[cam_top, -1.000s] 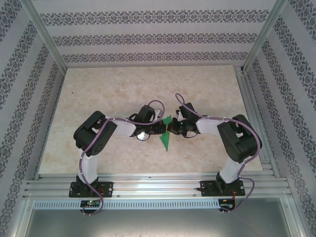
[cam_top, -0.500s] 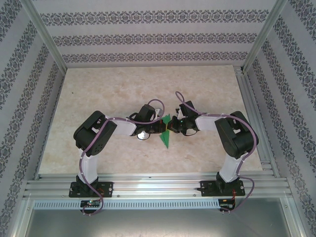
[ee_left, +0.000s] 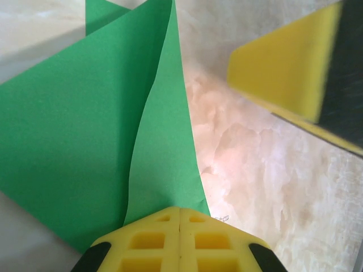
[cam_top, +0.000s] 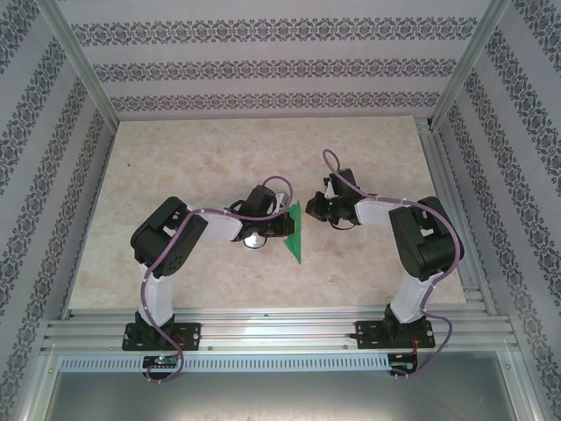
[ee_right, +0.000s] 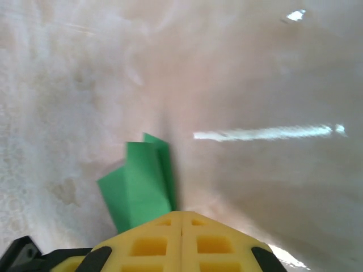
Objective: Fold a paper plane with a square sheet of paper (fold left side to right side)
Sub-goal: Fold the wing for the fifth time at the center of the table.
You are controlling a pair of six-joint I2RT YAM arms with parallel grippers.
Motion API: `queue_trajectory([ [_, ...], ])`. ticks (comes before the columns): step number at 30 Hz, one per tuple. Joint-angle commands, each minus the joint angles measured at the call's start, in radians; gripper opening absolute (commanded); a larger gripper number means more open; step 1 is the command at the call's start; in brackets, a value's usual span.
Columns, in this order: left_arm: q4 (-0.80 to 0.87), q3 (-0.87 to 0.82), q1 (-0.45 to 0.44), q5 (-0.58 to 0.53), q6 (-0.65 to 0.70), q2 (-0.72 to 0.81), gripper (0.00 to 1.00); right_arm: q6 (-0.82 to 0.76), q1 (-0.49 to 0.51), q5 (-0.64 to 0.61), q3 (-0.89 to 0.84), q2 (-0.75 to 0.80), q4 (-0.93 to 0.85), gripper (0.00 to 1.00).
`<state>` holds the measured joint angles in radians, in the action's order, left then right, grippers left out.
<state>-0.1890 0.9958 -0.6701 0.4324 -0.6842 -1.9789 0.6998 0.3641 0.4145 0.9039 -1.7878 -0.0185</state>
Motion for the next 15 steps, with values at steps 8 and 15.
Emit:
queue_trajectory([
  [8,0.143,-0.019,-0.011,-0.044,0.037,-0.067,0.0,0.033,0.078,-0.004,0.039,-0.051,0.057,0.04],
  [15,0.143,-0.017,-0.013,-0.043,0.037,-0.069,0.0,0.023,0.076,-0.042,0.098,-0.149,0.063,0.04],
])
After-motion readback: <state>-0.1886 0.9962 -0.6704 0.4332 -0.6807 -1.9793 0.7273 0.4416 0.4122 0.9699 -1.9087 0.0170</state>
